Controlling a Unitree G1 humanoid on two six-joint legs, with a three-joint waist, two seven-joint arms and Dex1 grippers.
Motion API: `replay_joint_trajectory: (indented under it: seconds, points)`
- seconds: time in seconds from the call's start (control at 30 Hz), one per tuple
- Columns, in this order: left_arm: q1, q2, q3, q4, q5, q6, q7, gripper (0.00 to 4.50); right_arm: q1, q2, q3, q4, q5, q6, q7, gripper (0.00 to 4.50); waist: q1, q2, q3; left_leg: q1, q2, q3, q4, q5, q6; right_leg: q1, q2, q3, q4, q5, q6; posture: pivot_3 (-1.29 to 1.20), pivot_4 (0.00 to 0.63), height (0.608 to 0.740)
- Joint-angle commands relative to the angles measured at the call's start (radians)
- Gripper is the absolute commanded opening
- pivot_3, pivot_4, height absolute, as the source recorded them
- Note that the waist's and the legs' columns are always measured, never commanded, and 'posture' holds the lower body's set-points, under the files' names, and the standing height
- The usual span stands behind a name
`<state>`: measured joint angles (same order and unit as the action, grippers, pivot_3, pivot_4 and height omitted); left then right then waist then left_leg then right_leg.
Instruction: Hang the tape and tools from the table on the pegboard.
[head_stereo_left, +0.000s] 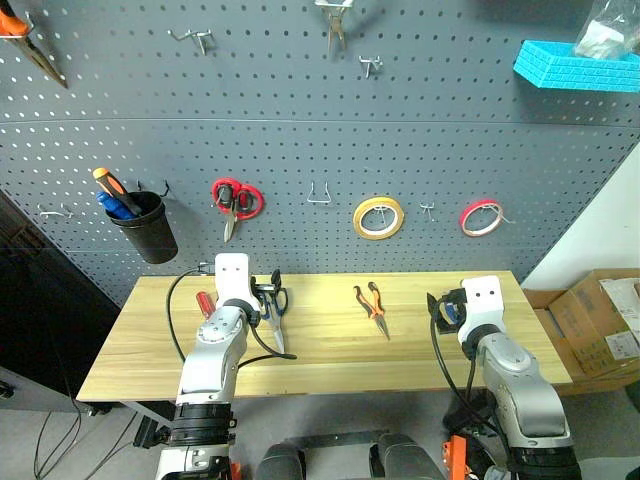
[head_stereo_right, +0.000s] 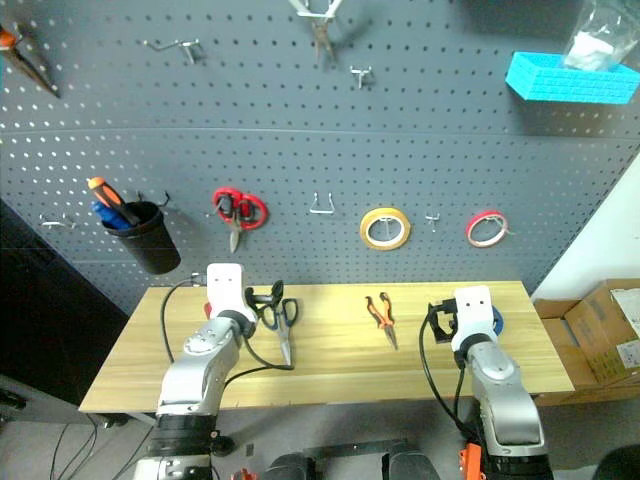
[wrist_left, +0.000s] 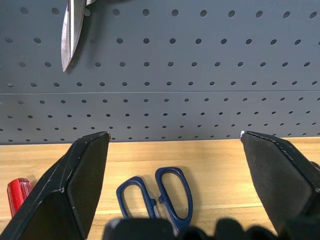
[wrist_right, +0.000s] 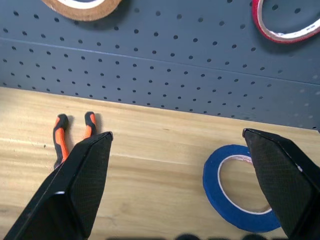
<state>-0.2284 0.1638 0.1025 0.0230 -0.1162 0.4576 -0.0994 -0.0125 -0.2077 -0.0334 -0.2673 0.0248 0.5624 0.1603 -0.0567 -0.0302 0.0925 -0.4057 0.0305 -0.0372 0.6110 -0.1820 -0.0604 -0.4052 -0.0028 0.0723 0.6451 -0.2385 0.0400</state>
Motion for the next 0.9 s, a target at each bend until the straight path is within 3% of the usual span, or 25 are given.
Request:
replay_joint_trajectory:
  seconds: [0.03,0.27,0.47,0.63,0.9]
  points:
    - [-0.029,0.012,-0.043,-0.063,-0.002,0.007,-0.047,4.47,-0.006,-0.042,-0.007,-0.038,0.019,0.022,0.047,4.50,0.001,0.000,0.007,0.000,0.000,0.000,0.000,0.000,0.000,0.000,0.000,0.000,0.000,0.000,0.000,-0.02,0.120,0.740]
    - [-0.096,-0.012,-0.132,-0.110,-0.095,0.118,-0.206,4.47,-0.071,-0.186,-0.036,0.054,0.079,0.061,0.200,4.50,0.002,0.000,0.062,-0.002,0.000,0.000,0.001,0.000,0.000,-0.001,0.000,0.000,0.000,0.000,0.000,-0.02,0.200,0.740]
    - [-0.195,-0.094,-0.239,-0.068,-0.243,0.307,-0.381,4.47,-0.241,-0.337,0.003,0.383,0.071,-0.037,0.384,4.50,0.000,-0.001,0.115,-0.006,-0.001,-0.001,0.001,0.000,0.001,-0.003,0.000,0.000,-0.001,-0.001,0.002,-0.03,0.265,0.740]
    - [-0.254,-0.181,-0.283,-0.014,-0.315,0.390,-0.443,4.47,-0.380,-0.385,0.027,0.656,0.055,-0.137,0.476,4.50,-0.001,-0.001,0.154,-0.011,-0.001,-0.001,0.001,-0.002,0.004,-0.006,0.000,0.000,0.000,0.000,0.009,-0.03,0.301,0.740]
    - [-0.295,-0.278,-0.372,0.119,-0.281,0.343,-0.468,4.47,-0.524,-0.388,0.052,0.966,0.024,-0.242,0.545,4.50,-0.001,-0.001,0.199,-0.012,-0.002,-0.001,0.001,-0.003,0.006,-0.006,-0.001,0.001,0.000,-0.002,0.013,-0.04,0.341,0.740]
